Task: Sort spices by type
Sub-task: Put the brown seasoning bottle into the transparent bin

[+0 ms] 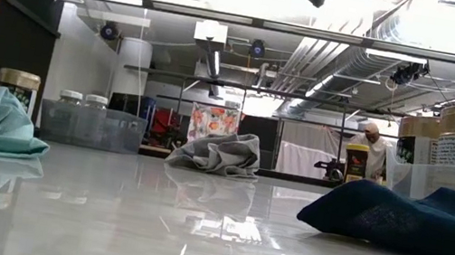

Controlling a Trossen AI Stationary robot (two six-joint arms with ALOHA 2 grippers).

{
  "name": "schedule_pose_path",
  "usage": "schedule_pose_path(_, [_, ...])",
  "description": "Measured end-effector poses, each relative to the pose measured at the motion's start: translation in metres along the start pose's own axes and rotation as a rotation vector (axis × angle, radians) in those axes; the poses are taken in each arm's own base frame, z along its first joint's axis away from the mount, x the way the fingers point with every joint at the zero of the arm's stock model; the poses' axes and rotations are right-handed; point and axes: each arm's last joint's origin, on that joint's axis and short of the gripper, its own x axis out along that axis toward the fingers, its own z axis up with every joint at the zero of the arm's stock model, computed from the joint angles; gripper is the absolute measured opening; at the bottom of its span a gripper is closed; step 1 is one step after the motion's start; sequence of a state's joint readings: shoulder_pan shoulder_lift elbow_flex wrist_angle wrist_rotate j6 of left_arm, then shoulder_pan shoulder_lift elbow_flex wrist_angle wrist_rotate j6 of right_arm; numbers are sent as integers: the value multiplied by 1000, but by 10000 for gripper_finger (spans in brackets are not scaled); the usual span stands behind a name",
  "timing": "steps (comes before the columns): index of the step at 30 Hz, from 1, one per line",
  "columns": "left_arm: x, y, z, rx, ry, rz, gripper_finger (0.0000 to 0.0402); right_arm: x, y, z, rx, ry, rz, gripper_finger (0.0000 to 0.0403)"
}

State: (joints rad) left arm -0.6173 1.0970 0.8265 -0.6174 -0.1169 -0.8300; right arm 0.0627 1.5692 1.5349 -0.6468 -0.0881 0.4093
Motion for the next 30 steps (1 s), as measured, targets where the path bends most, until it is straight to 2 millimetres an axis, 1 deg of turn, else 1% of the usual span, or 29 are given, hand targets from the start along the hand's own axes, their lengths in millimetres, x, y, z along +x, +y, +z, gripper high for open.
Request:
schedule_pose_path(4, [-5, -10, -5, 119, -38, -49, 248, 6, 36, -13, 113, -76, -53, 0])
schedule_pose_path(8, [-8, -19, -4, 181, -128, -81, 248, 9, 64, -30, 208, -106, -85, 0])
schedule_pose_path(12, [-12, -26, 0, 180, -192, -146, 248, 6, 83, -43, 240, -122, -98, 0])
schedule_pose_path(15, [-22, -31, 8, 150, -284, -231, 248, 4, 91, -48, 243, -147, -117, 0])
schedule_pose_path(19, [-50, -34, 29, 76, -540, -364, 248, 4, 92, -48, 217, -150, -123, 0])
schedule_pose_path(22, [-79, -29, 46, 31, -791, -393, 248, 4, 91, -48, 193, -149, -126, 0])
schedule_pose_path(25, [-107, -21, 57, 63, -927, -278, 248, 4, 91, -48, 165, -148, -129, 0])
schedule_pose_path(27, [-122, -17, 62, 85, -940, -177, 248, 4, 91, -48, 148, -146, -130, 0])
schedule_pose_path(30, [-137, -15, 67, 107, -900, -52, 248, 4, 91, -48, 130, -145, -130, 0])
